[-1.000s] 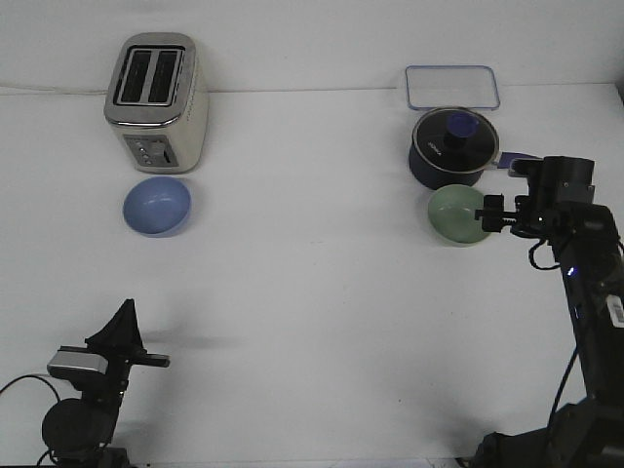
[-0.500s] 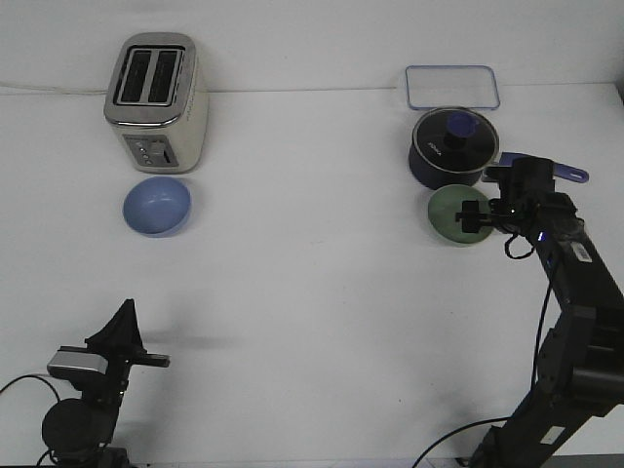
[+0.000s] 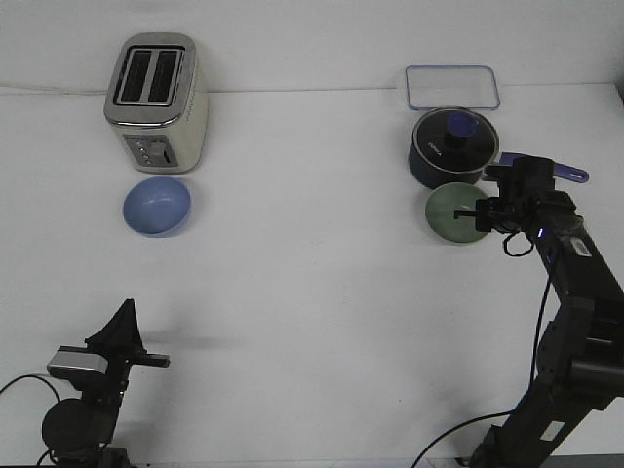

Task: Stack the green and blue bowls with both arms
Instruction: 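Lower the right gripper onto the green bowl rim and grasp it, then lift the green bowl and carry it toward the table center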

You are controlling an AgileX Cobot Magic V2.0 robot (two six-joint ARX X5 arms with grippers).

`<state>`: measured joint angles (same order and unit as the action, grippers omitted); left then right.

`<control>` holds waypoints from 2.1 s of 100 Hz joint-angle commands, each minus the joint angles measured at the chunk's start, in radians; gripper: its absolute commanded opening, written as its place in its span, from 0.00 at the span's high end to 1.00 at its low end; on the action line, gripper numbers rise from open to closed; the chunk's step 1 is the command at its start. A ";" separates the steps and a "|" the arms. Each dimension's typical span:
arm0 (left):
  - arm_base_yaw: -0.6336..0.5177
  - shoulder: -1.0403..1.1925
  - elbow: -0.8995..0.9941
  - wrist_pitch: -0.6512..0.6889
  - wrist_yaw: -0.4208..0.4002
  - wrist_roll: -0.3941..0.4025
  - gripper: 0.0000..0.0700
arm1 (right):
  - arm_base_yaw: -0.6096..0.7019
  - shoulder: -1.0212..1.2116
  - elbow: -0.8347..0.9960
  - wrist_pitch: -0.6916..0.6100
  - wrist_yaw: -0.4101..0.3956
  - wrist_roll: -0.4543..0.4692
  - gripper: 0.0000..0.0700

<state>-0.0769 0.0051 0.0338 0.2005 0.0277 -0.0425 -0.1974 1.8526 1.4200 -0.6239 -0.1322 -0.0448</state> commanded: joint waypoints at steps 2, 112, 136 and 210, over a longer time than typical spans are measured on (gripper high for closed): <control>0.000 -0.002 -0.020 0.010 -0.003 0.008 0.98 | 0.000 0.024 0.002 -0.021 0.019 -0.008 1.00; 0.000 -0.002 -0.020 0.010 -0.003 0.008 0.98 | 0.548 -0.265 0.000 -0.162 -0.230 0.149 1.00; 0.000 -0.002 -0.020 0.010 -0.003 0.007 0.98 | 0.679 -0.217 -0.001 -0.119 -0.227 0.188 1.00; 0.000 -0.002 -0.020 0.010 -0.003 0.007 0.98 | 0.777 -0.002 -0.001 -0.075 -0.220 0.198 1.00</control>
<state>-0.0769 0.0051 0.0338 0.2001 0.0277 -0.0425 0.5690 1.8164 1.4052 -0.7120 -0.3546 0.1398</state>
